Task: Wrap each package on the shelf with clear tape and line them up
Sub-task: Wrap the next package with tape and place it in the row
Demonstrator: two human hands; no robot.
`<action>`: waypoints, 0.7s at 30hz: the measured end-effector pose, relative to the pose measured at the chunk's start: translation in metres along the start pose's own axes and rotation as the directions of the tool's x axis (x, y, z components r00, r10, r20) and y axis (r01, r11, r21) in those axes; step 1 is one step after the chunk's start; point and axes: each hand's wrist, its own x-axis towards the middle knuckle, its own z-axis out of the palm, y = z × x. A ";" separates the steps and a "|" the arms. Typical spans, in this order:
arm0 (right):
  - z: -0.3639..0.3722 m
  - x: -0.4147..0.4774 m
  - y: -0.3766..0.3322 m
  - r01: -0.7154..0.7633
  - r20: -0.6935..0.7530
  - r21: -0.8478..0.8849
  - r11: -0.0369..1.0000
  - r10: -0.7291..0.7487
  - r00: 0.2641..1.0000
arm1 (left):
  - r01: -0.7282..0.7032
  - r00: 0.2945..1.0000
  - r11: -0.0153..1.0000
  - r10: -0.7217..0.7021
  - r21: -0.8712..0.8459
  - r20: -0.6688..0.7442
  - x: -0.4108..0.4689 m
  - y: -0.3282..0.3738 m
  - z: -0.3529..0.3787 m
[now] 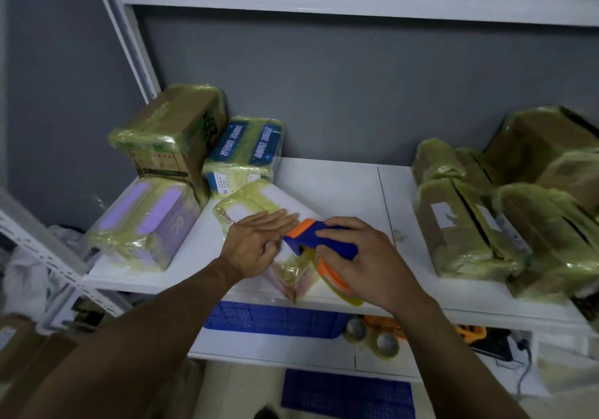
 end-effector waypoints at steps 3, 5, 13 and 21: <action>0.000 -0.005 -0.002 0.039 -0.021 -0.005 0.999 -0.039 0.999 | 0.010 1.000 1.000 -0.011 -0.004 -0.017 0.000 -0.001 0.002; -0.003 -0.008 -0.003 0.057 -0.048 -0.034 0.998 -0.059 0.997 | 0.009 1.000 1.000 -0.009 -0.001 -0.023 -0.001 -0.002 0.004; -0.006 -0.023 0.015 0.012 -0.058 0.006 1.000 -0.011 0.998 | -0.020 1.000 0.998 0.020 0.053 0.011 0.000 -0.002 0.001; -0.006 -0.032 0.025 -0.021 -0.054 0.107 0.994 0.027 0.998 | -0.058 0.996 0.998 0.056 0.031 0.069 -0.002 0.014 0.002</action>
